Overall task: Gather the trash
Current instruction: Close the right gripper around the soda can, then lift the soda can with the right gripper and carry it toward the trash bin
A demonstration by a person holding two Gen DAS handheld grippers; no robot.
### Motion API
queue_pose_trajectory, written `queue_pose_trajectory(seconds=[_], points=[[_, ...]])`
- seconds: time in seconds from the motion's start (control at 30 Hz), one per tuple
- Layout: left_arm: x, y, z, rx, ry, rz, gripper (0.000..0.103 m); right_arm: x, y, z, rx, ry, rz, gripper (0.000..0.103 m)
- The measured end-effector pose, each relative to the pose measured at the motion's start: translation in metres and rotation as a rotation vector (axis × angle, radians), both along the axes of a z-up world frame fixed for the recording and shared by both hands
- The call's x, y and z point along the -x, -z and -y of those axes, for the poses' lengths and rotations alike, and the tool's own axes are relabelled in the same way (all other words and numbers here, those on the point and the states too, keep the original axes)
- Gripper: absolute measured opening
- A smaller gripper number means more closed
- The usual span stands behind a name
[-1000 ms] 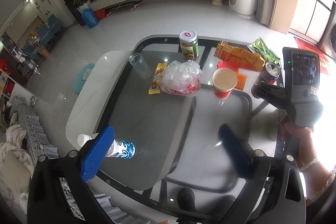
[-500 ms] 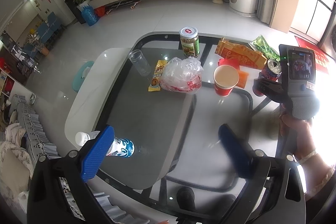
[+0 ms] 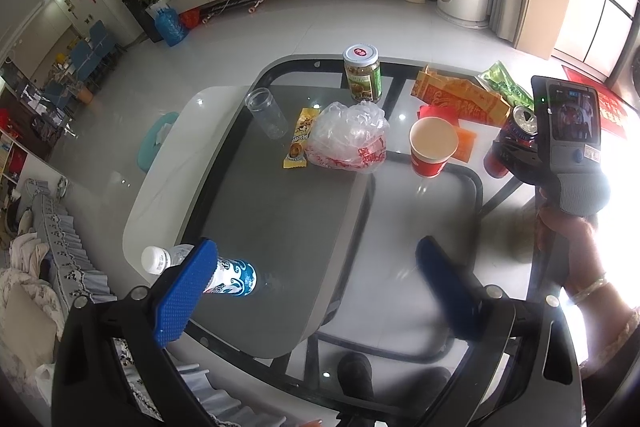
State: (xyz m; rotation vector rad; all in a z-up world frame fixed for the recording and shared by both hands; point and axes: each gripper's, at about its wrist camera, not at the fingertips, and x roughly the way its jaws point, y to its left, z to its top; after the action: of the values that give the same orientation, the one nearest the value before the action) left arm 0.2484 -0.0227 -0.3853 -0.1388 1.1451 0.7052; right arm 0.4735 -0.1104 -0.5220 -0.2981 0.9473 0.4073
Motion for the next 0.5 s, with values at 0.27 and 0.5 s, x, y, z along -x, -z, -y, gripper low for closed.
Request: queue_pose_trajectory(seconds=[0.27, 0.5], points=[[0.0015, 0.0027, -0.0021, 0.005, -0.002, -0.007, 0.097, 0.0007, 0.0016, -0.0028, 0.003, 0.001, 0.003, 0.051], [0.0037, 0.0033, -0.0047, 0.003, -0.004, -0.007, 0.097, 0.0046, 0.0004, -0.0025, 0.004, -0.006, 0.010, 0.051]])
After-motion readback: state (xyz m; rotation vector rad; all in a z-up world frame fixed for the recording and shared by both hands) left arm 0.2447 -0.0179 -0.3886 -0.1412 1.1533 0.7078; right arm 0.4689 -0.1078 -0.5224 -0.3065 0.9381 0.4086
